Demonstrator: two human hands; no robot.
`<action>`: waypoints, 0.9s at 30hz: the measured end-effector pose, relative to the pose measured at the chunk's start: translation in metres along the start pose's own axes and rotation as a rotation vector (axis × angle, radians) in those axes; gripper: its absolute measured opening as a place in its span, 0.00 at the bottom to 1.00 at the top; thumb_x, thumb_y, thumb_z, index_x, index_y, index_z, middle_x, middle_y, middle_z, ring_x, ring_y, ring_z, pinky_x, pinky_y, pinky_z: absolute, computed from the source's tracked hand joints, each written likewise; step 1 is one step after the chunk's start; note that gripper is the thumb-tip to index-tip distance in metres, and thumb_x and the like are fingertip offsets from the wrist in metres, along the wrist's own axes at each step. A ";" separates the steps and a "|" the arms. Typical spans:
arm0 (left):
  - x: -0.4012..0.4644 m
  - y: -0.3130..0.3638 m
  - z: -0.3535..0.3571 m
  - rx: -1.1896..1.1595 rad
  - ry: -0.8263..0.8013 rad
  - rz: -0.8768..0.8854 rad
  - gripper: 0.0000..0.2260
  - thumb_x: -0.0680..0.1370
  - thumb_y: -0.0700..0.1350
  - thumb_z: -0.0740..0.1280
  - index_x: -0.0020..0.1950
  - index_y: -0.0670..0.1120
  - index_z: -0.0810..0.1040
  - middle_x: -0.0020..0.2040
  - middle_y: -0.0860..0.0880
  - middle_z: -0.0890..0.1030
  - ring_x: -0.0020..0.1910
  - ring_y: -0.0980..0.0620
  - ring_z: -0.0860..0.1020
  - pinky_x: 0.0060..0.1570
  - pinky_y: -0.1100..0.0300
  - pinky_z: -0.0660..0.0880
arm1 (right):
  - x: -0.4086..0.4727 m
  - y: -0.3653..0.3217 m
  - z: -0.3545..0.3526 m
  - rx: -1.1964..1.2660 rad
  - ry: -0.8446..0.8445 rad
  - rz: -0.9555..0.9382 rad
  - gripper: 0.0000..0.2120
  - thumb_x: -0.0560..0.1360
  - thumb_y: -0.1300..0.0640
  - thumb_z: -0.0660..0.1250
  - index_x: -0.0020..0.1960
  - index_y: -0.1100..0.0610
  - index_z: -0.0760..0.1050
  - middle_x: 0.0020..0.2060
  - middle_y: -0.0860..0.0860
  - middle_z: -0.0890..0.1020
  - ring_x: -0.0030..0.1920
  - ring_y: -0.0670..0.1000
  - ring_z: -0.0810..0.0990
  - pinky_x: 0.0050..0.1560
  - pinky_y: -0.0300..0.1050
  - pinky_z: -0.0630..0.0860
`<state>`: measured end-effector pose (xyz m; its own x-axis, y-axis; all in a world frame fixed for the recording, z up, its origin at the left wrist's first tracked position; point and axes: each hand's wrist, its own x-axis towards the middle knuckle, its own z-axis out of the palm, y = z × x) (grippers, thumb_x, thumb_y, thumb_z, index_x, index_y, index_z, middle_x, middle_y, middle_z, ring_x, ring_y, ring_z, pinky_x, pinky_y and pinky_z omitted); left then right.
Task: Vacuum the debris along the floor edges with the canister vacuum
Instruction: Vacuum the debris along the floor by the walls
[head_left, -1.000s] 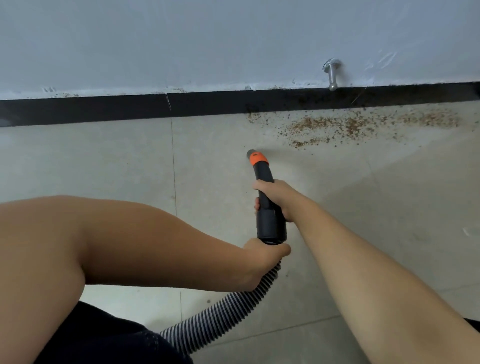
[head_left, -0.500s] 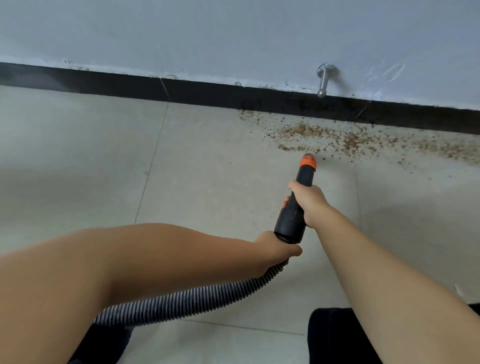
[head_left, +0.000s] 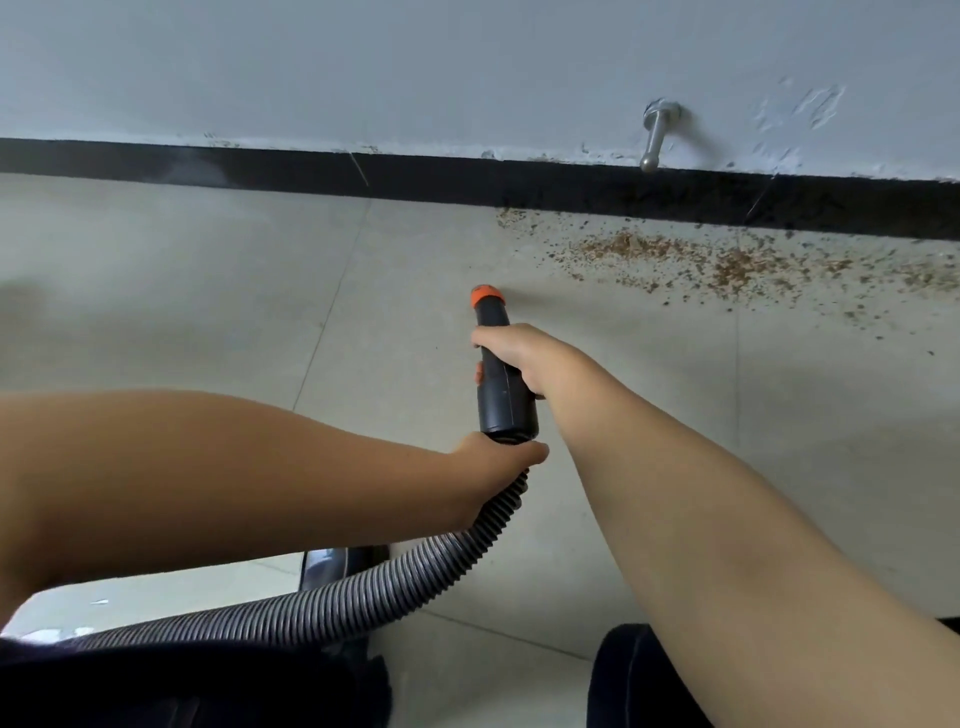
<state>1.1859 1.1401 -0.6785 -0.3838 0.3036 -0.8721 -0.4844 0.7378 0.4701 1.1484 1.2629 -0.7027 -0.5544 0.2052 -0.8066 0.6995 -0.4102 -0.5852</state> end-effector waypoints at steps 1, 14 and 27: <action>-0.002 -0.003 -0.009 0.003 0.007 -0.008 0.09 0.76 0.45 0.70 0.47 0.42 0.72 0.34 0.46 0.75 0.29 0.51 0.74 0.25 0.65 0.74 | 0.001 -0.001 0.010 -0.007 -0.028 0.010 0.06 0.76 0.59 0.63 0.47 0.59 0.66 0.30 0.55 0.76 0.17 0.49 0.74 0.20 0.34 0.72; 0.031 0.018 -0.056 0.085 0.024 0.039 0.07 0.76 0.41 0.68 0.45 0.41 0.70 0.33 0.45 0.73 0.27 0.50 0.72 0.28 0.62 0.72 | 0.036 -0.029 0.036 0.104 0.116 -0.053 0.07 0.76 0.58 0.64 0.50 0.59 0.67 0.30 0.54 0.77 0.18 0.49 0.74 0.21 0.34 0.71; 0.036 0.034 0.003 0.346 -0.266 0.121 0.14 0.74 0.44 0.70 0.56 0.39 0.74 0.38 0.45 0.74 0.31 0.50 0.73 0.33 0.61 0.73 | 0.009 0.018 -0.067 0.457 0.450 0.019 0.06 0.76 0.58 0.65 0.49 0.58 0.69 0.33 0.55 0.78 0.25 0.51 0.77 0.29 0.44 0.75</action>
<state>1.1576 1.1781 -0.6942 -0.1839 0.5111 -0.8396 -0.1400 0.8319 0.5371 1.1862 1.3169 -0.7262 -0.2308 0.5067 -0.8307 0.3892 -0.7344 -0.5561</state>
